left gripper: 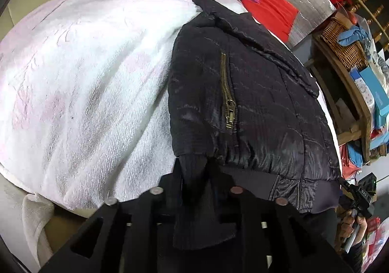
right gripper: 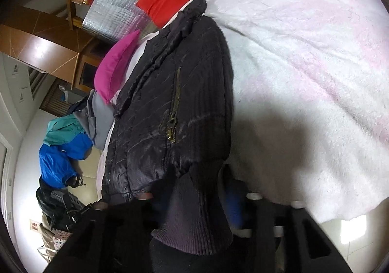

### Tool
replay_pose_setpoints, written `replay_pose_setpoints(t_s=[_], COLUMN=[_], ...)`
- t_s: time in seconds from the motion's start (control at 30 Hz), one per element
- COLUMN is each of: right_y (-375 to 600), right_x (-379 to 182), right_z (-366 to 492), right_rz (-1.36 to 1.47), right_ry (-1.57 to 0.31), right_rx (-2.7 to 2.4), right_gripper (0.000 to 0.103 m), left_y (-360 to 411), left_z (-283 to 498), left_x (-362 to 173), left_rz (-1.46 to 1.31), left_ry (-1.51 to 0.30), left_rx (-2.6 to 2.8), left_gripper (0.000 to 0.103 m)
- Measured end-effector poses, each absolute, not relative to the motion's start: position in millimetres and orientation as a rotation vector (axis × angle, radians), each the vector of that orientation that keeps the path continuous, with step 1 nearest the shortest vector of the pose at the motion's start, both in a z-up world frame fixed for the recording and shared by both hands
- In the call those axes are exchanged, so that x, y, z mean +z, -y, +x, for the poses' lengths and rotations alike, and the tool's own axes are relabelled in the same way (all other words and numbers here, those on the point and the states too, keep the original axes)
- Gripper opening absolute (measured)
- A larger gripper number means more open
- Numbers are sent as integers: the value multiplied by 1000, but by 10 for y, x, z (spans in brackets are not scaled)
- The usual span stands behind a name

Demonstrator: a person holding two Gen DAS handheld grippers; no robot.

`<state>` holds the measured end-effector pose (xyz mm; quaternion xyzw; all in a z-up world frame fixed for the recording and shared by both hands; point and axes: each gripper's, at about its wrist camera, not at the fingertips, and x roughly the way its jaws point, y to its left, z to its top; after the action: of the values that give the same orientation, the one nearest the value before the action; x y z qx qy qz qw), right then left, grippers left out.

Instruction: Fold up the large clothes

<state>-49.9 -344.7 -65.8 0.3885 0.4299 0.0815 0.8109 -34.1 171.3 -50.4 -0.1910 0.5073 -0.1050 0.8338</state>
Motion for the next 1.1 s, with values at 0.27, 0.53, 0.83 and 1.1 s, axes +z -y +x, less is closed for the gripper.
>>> replay_pose_setpoints(t_s=[0.27,0.53,0.83,1.1], right_y=[3330,3256,3230,3301], right_x=[-792,-486,-181,-421], right_z=[-343,-330,-562,-860], right_rz=[816,774,794,840], right_ry=[-973,-936,-869,-912], right_rx=[197,261,328,324], right_gripper=[50,13,12,12], left_y=[-1615,-1568,-1678,-1732], left_z=[-275,-287,-559,-722], left_x=[-622,-375,65,-141], left_rz=[-399,-408,-425,-433], left_ry=[-1100,-1052,-942,-1002], left_rx=[-224,-254,-280,-287], left_gripper=[51,13,12,12])
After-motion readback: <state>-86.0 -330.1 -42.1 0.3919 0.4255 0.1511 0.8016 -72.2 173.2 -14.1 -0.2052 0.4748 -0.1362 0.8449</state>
